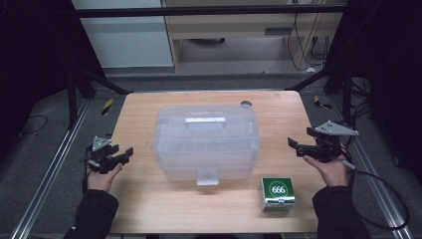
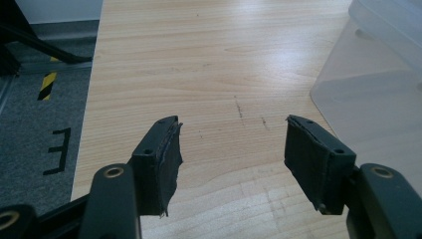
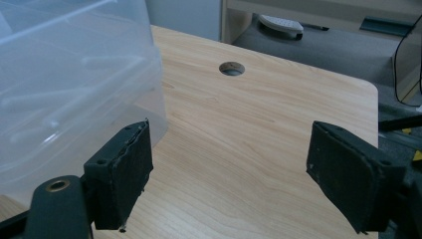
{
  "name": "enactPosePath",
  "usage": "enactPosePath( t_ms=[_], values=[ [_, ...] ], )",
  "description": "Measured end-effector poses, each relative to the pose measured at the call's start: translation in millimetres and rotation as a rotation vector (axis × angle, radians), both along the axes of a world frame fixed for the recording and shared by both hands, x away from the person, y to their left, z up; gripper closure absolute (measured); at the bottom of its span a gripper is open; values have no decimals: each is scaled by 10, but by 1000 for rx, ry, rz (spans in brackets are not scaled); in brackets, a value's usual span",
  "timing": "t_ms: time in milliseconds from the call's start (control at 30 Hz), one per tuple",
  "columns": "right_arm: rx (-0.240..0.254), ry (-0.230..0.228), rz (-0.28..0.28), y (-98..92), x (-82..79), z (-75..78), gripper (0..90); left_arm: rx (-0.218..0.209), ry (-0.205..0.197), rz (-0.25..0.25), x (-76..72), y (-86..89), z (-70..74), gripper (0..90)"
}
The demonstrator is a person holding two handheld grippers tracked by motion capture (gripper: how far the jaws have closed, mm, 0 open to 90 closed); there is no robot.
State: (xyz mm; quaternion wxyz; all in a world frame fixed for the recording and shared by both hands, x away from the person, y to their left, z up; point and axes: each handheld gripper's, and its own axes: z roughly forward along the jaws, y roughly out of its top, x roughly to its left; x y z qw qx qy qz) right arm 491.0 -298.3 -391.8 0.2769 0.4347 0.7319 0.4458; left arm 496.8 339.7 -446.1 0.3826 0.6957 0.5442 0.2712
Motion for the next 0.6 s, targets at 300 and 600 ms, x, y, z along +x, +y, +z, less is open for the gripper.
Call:
enactPosePath(
  t_ms=[300,600],
  values=[
    [-66,-8,97,155,-41,259,168,23,6,-22,3,-27,5,384],
    [-111,-14,173,305,-42,400,173,24,-3,-39,-1,-31,26,398]
  ],
)
